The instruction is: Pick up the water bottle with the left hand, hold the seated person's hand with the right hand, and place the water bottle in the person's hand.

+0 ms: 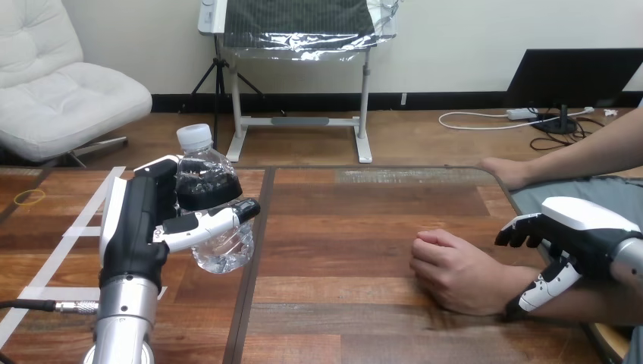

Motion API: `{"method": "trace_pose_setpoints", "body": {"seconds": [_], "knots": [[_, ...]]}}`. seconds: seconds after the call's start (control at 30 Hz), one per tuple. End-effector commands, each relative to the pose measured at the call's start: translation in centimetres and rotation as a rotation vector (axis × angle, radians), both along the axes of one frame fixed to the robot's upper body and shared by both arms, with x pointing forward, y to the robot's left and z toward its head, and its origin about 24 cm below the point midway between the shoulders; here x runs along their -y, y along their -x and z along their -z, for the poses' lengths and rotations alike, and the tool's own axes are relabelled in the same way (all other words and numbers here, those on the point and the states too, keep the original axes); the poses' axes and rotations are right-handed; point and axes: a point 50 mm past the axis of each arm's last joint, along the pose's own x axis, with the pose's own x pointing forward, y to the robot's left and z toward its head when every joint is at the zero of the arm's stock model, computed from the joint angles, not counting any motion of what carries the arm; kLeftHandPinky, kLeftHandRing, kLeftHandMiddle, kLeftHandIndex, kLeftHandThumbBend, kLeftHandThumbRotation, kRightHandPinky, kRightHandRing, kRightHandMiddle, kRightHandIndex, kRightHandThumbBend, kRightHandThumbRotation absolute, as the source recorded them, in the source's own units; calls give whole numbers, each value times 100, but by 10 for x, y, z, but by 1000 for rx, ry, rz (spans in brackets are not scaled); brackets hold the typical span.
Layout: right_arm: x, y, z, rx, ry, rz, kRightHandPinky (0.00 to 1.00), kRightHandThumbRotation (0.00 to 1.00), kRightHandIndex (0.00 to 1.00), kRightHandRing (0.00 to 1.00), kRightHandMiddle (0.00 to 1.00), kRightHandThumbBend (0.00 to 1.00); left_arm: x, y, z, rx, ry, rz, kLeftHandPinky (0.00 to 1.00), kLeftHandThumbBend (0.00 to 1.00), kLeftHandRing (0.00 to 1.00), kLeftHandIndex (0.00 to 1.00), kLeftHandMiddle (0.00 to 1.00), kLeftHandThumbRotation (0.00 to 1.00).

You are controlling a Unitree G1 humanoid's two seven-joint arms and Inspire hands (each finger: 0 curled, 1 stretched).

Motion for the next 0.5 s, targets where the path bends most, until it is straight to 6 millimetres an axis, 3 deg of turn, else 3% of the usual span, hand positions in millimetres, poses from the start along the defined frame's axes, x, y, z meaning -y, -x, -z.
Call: {"method": "trace_pose_setpoints", "body": {"seconds": [0.0,0.47], "knots": [[0,3,18,-72,7,55,63,26,78,78,79,100,1,-5,-27,121,19,2,27,62,35,43,40,0],[-3,4,26,-135,58,53,62,28,79,77,79,100,2,-4,-28,122,37,2,26,62,34,43,40,0]]}}
